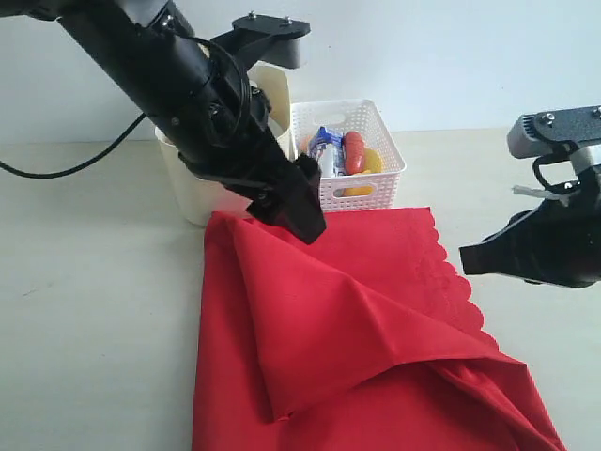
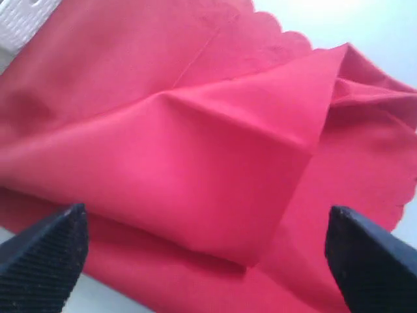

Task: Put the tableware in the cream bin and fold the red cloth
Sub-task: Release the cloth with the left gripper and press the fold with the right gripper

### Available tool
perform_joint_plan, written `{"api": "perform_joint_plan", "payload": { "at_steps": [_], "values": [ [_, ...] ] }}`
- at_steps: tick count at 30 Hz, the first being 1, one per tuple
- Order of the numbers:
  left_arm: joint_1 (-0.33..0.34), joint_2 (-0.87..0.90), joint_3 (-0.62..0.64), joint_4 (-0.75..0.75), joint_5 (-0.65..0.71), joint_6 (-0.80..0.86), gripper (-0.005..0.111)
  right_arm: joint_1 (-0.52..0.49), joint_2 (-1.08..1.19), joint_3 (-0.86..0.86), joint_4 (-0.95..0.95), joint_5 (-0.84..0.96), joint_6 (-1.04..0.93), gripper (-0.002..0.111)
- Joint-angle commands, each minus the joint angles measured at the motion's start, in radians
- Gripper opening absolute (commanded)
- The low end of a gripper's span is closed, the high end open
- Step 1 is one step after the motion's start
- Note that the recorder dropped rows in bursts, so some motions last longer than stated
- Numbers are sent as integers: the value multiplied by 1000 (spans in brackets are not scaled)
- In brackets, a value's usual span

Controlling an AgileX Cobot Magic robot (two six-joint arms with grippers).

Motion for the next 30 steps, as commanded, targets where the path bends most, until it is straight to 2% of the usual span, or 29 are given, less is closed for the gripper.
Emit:
{"api": "perform_joint_plan", "payload": {
  "at_steps": [1,5,7,9,13,14,15,17,19,20,21,22,23,24,25,27,30],
  "values": [
    [0,-27,44,122,-18,-114,84,82,18,9,239,-26,-301,0],
    [24,-66,72,172,-67,-182,67,187,52,9,481,-26,-613,0],
    [48,-90,81,174,-87,-200,61,230,65,6,566,-23,-722,0],
    [82,-122,91,178,-111,-218,51,261,79,6,655,-25,-791,0],
    [158,-197,134,178,-131,-229,18,315,112,-9,762,-11,-843,0],
    [180,-226,150,178,-131,-229,5,323,124,-26,757,17,-881,0],
    [202,-246,163,178,-136,-229,0,331,137,-42,757,49,-912,0],
    [242,-298,198,178,-153,-231,0,352,166,-83,757,129,-961,3],
    [294,-381,262,178,-198,-231,0,402,207,-136,718,158,-995,17],
    [323,-434,307,178,-233,-231,0,441,237,-163,626,152,-985,33],
    [338,-462,334,178,-258,-231,0,456,251,-176,587,142,-963,40],
    [362,-512,376,178,-313,-231,0,492,286,-194,486,101,-868,57],
    [371,-538,394,178,-341,-234,0,510,301,-200,419,85,-823,62],
    [383,-584,421,178,-391,-236,0,543,342,-218,268,71,-697,71],
    [383,-603,433,178,-415,-236,0,556,364,-228,205,71,-629,73],
    [383,-654,472,178,-483,-236,0,611,438,-269,-72,85,-371,74],
    [383,-682,489,178,-502,-236,0,668,514,-313,-428,117,-66,74]
  ]
}}
